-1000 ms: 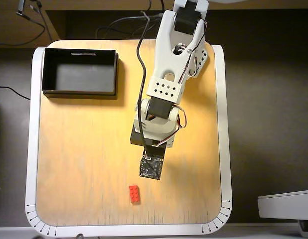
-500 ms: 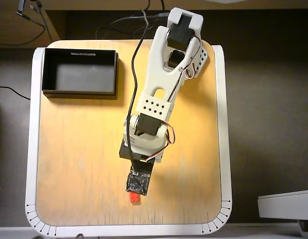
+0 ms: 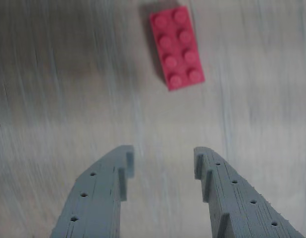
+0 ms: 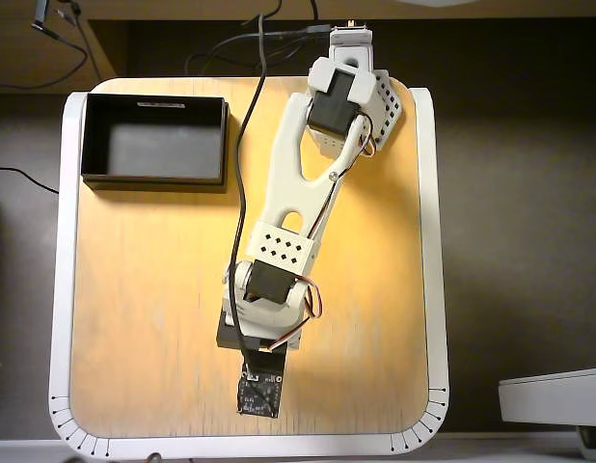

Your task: Grasp a lego block and put it in the bin.

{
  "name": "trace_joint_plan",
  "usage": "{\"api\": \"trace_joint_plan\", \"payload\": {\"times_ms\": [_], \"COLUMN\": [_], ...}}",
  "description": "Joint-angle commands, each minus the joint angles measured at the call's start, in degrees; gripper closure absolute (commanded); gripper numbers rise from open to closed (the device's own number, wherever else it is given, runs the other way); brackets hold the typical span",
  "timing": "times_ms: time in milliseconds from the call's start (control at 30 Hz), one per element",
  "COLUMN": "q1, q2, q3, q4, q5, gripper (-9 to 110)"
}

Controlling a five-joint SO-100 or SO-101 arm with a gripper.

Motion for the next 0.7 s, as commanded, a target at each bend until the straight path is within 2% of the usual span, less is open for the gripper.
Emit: {"api": "trace_joint_plan", "payload": {"times_ms": [0,433,667], "q1": [0.4,0.2,0.4], "q2": [-0.2,-7.4,-9.9], "q3": [-10.5,-15.6,-15.6], "q4": [-1.2,-3.0,-6.3], "q5": [0.7,0.8,2.4], "gripper": [87,82,74]}}
